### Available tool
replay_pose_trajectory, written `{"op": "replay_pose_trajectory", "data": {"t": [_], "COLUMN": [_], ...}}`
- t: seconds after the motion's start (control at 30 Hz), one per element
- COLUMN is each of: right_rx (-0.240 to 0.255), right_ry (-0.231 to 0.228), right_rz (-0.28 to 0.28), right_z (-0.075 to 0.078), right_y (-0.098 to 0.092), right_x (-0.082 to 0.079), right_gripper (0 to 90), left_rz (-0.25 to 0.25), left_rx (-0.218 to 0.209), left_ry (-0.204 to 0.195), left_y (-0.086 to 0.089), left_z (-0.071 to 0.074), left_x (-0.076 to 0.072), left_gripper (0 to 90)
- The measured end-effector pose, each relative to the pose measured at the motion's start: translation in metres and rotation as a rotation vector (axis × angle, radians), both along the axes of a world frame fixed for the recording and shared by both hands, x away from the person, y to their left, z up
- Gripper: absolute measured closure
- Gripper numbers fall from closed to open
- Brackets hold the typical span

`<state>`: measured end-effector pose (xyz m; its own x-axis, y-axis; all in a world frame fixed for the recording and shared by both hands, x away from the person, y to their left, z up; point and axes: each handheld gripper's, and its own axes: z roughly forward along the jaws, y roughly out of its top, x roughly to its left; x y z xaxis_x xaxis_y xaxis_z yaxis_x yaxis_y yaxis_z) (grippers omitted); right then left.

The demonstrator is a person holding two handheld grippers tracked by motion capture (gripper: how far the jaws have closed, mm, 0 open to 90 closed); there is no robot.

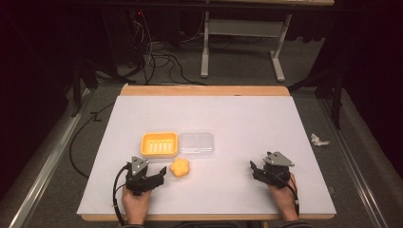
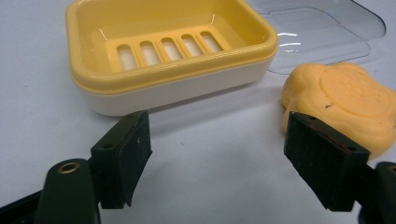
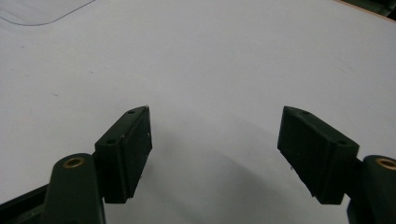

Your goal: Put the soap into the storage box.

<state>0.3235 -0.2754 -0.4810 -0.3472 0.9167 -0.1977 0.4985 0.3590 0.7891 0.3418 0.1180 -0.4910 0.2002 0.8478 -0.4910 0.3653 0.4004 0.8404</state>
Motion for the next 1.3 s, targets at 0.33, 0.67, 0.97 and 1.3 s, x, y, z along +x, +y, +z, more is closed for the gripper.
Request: {"op": "replay_pose_trajectory", "data": {"t": [0.33,0.67,0.97,1.3], "right_rx": [-0.005,-0.005,0.012,-0.011], "right_ry": [0.008,0.013,0.007,0.029], "right_rz": [-0.006,-0.007,-0.009,0.0], "right_z": [-0.0004,-0.0004,0.0,-0.0008], "right_y": [0.0012,0.0015,0.0003,0.0027], "right_x": [0.0004,0.0009,0.0002,0.0021], "right_gripper": [26.6,26.6,26.6,26.6], "left_rz": [0.009,0.013,0.033,0.015], "left_rx": [0.019,0.016,0.003,-0.018], "left_ry": [-0.011,-0.017,-0.019,0.016], "left_y": [-0.0008,-0.0015,0.0013,0.0024], "left_z": [-0.0003,-0.0002,0.0006,0.001], "left_x": [-0.0008,-0.0011,-0.0007,0.0024], "left_gripper": [23.4,23.0,23.5,23.1]}}
